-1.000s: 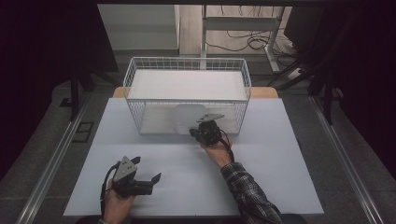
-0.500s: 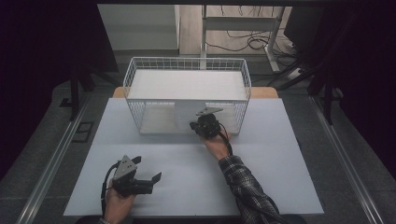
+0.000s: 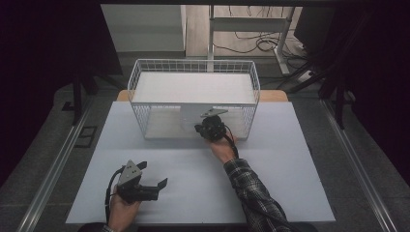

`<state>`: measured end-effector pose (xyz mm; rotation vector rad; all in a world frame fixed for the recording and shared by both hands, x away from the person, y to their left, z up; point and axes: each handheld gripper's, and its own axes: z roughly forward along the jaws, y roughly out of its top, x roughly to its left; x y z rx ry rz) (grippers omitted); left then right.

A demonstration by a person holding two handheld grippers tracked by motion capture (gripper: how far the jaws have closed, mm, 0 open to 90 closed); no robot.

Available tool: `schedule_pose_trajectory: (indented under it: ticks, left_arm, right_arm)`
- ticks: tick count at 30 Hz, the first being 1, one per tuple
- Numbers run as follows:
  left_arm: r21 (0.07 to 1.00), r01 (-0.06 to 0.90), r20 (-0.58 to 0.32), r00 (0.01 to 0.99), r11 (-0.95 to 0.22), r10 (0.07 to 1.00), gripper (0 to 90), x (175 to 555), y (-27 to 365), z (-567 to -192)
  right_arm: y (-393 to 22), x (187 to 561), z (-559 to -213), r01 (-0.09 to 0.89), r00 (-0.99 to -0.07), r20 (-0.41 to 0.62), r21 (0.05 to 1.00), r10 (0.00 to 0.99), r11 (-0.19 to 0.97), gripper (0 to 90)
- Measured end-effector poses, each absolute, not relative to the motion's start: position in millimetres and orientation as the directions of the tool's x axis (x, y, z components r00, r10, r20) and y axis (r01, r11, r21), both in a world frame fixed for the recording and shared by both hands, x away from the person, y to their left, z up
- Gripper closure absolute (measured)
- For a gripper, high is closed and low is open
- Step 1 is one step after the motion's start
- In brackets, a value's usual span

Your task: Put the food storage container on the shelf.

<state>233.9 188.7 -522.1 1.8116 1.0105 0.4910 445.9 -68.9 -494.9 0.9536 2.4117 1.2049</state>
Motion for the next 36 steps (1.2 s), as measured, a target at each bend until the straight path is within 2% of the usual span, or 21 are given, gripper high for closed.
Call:
schedule_pose_trajectory:
  ticks: [3, 10, 12, 36]
  left_arm:
    - [0.894, 0.412, -0.112, 0.586, -0.176, 0.802, 1.4, 233, 189, -521]
    - [0.897, 0.409, -0.121, 0.589, -0.166, 0.799, 2.4, 233, 190, -520]
    - [0.896, 0.410, -0.117, 0.586, -0.169, 0.802, 2.6, 233, 190, -521]
    - [0.882, 0.438, -0.127, 0.577, -0.174, 0.807, 3.0, 237, 190, -522]
  right_arm:
    - [-69, 441, -493, 0.423, -0.755, 0.039, 0.793, 0.655, 0.439, 87.2]
    - [-68, 430, -488, 0.406, -0.775, 0.048, 0.801, 0.630, 0.439, 75.7]
    - [-68, 425, -485, 0.402, -0.778, 0.048, 0.803, 0.626, 0.439, 69.2]
    - [-83, 391, -470, 0.378, -0.812, 0.058, 0.811, 0.581, 0.447, 27.4]
